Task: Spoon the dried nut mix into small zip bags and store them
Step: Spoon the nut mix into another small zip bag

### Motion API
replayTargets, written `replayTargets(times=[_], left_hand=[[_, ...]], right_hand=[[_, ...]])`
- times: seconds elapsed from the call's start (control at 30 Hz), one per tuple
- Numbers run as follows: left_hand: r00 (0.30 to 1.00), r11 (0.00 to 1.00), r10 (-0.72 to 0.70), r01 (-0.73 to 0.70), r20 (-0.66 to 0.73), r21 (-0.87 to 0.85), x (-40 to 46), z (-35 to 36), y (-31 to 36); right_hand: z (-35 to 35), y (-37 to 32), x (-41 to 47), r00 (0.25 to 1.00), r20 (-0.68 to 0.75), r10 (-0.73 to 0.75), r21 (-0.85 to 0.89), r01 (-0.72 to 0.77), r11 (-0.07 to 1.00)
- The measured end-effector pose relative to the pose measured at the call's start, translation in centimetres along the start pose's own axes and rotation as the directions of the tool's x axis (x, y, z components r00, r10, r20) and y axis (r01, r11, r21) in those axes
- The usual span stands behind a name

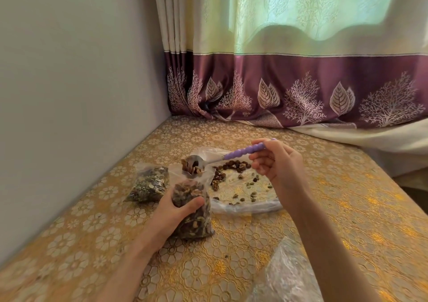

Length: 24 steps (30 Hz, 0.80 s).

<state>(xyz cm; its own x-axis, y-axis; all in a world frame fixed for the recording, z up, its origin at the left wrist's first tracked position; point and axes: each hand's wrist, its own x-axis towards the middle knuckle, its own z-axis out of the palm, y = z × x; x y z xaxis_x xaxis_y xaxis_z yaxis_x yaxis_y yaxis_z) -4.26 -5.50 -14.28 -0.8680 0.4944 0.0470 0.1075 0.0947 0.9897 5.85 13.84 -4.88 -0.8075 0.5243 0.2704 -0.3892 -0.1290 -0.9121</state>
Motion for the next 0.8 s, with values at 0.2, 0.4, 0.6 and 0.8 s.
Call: replayTargets(times=[0.2, 0.4, 0.6, 0.8], left_hand=[[0.999, 0.999, 0.034, -0.035, 0.012, 0.006, -0.2, 0.1, 0.4], [0.998, 0.998, 0.061, -0.061, 0.009, -0.005, -0.4, 0.1, 0.5], [0.983, 0.979, 0.157, -0.168, -0.095, -0.112, -0.5, 0.2, 1.0], [0.975, 0.977, 0.210, -0.212, 0.079, 0.021, -1.5, 1.5, 1.7]], right_hand=[[-0.4, 0.0, 0.2, 0.994, 0.092, -0.060, -0.006, 0.061, 0.998], [-1.3, 0.1, 0.5, 0.995, -0.042, -0.086, 0.105, 0.090, 0.990], [-3.4, 1.4, 1.1, 0.960, -0.266, 0.092, 0.040, -0.084, 0.996], [-6.3, 2.9, 0.4, 0.933, -0.300, 0.199, -0.159, -0.254, 0.954]])
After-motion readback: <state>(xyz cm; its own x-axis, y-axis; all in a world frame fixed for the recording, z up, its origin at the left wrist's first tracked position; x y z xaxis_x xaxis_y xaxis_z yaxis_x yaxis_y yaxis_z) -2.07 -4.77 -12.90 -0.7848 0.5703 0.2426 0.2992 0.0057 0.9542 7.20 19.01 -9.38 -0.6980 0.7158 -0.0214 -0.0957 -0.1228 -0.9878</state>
